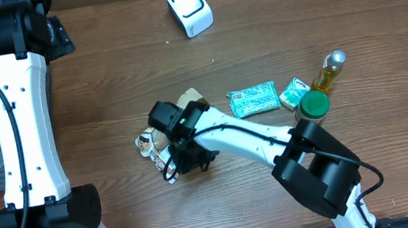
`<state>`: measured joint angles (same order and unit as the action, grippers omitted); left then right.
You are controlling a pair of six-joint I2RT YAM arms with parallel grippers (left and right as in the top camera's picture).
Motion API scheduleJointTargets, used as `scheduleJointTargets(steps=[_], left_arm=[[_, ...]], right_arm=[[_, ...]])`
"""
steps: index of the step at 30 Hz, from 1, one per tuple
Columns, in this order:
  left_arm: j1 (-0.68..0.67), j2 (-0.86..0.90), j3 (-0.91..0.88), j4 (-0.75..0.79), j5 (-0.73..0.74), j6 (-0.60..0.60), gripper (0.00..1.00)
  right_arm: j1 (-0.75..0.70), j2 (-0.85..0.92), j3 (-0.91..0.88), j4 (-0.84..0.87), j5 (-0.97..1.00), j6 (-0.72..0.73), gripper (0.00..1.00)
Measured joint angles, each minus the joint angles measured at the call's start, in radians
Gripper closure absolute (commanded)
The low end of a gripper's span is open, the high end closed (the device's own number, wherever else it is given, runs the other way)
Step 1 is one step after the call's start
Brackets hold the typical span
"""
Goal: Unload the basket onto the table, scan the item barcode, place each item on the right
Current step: 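Grasp the Pantree snack bag and drag it right with the right gripper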
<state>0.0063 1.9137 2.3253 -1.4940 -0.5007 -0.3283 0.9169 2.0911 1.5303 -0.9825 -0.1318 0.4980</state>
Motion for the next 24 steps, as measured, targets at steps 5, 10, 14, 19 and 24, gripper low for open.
scheduleJointTargets(steps=[5,10,14,19,24], left_arm=[[0.0,0.0,0.0,0.0,0.0,0.0,0.01],[0.0,0.0,0.0,0.0,0.0,0.0,0.0],[0.0,0.0,0.0,0.0,0.0,0.0,0.0],[0.0,0.0,0.0,0.0,0.0,0.0,0.0],[0.0,0.0,0.0,0.0,0.0,0.0,0.0]], right_arm=[[0.027,0.0,0.0,0.046,-0.006,-0.001,0.57],[0.025,0.0,0.001,0.039,-0.046,-0.041,0.52],[0.019,-0.002,0.019,0.01,-0.089,-0.093,0.47],[-0.002,-0.056,0.048,-0.006,-0.103,-0.159,0.35],[-0.038,-0.124,0.062,-0.014,-0.06,-0.197,0.21]])
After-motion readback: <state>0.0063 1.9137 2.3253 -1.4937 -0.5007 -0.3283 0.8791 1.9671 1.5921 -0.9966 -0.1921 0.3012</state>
